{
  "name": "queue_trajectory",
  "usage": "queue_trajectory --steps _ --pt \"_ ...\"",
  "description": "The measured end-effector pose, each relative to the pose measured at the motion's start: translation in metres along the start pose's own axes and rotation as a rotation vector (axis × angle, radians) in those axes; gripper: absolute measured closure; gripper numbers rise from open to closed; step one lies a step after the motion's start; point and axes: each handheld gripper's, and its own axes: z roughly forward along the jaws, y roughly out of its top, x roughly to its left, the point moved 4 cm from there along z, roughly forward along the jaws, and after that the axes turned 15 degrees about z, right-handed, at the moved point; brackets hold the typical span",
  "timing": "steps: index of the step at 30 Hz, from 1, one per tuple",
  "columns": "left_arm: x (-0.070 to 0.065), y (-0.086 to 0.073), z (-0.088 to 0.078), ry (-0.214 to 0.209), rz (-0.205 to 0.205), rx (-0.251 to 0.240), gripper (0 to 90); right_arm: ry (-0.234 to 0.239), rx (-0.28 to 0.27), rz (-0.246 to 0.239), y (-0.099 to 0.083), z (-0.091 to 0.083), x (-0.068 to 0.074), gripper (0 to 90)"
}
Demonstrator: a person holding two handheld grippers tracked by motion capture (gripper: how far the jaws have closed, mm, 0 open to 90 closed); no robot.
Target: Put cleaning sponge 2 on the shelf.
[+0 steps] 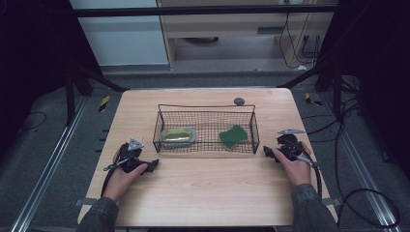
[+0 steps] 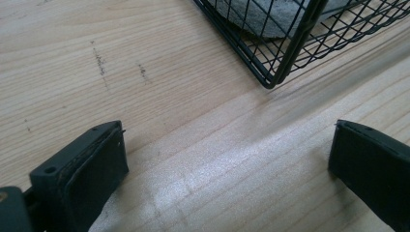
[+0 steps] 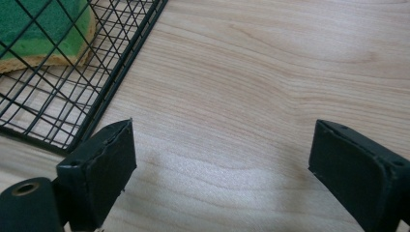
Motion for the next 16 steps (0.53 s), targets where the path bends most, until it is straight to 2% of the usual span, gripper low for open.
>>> queue_trajectory --steps 5,7,10,16 --pt "0.000 0.000 0.000 -0.001 0.001 -0.001 0.0 0.006 -0.005 0.011 -0.003 0.006 0.001 9.5" --pt "0.000 0.000 0.000 -0.001 0.002 -0.001 0.0 -0.001 -0.039 0.005 -0.007 0.008 -0.001 9.1" --pt "0.000 0.000 0.000 -0.001 0.001 -0.001 0.0 -0.007 -0.056 -0.002 -0.008 0.010 -0.001 7.2" --pt "0.000 0.000 0.000 -0.001 0.001 -0.001 0.0 -0.026 -0.047 0.017 -0.008 0.011 -0.002 2.1"
